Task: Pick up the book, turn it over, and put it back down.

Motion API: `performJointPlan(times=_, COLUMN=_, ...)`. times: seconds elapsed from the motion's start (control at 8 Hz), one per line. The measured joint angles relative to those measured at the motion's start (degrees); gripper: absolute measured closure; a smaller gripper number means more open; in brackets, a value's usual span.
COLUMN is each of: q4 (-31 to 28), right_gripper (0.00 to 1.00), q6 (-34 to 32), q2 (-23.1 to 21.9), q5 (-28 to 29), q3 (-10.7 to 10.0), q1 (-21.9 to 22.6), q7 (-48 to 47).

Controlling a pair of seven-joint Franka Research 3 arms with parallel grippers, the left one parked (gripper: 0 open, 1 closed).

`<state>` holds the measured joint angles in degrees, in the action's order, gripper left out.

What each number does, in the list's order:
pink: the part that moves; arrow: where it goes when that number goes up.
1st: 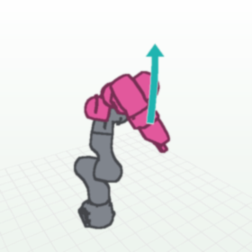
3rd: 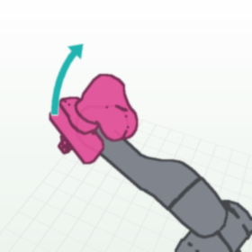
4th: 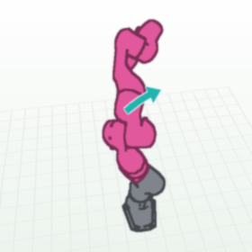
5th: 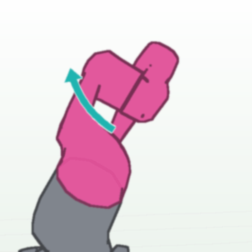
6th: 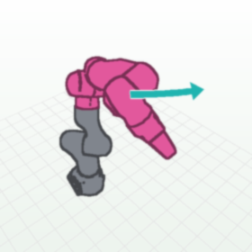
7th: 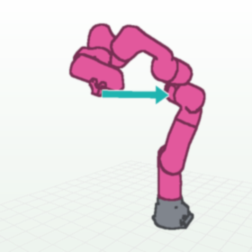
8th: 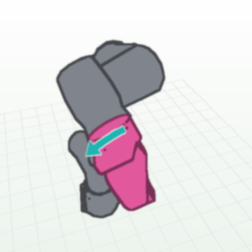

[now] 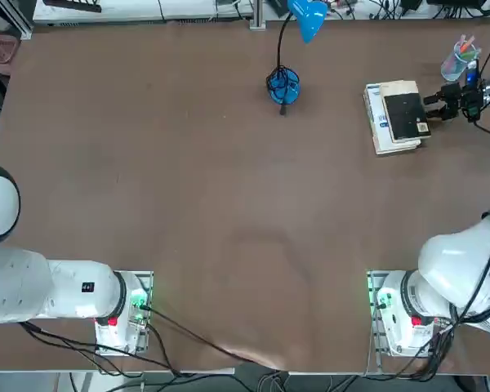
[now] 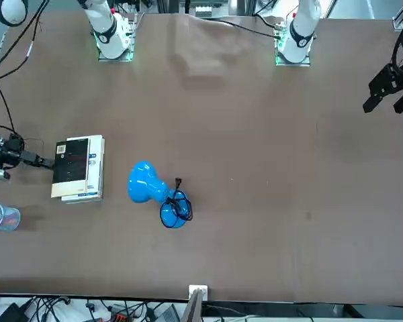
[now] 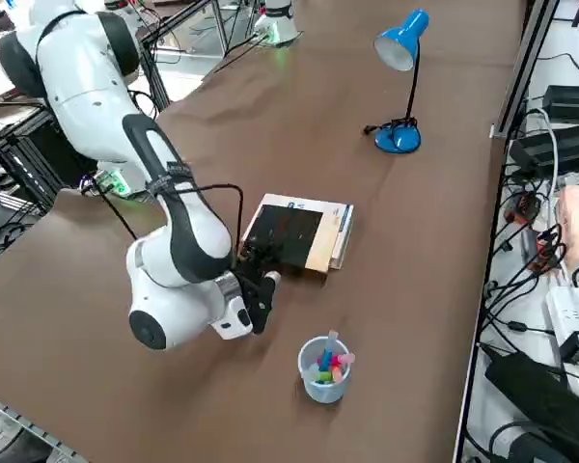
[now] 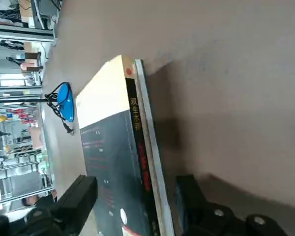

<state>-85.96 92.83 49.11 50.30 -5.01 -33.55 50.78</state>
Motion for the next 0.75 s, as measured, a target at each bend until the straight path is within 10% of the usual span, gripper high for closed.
performJointPlan(times=0.75, q4=0.1, right_gripper=0.23, q6=-2.4, q2=1.9, q5=3.7, q3=0.1, q1=0.0, q7=2.0)
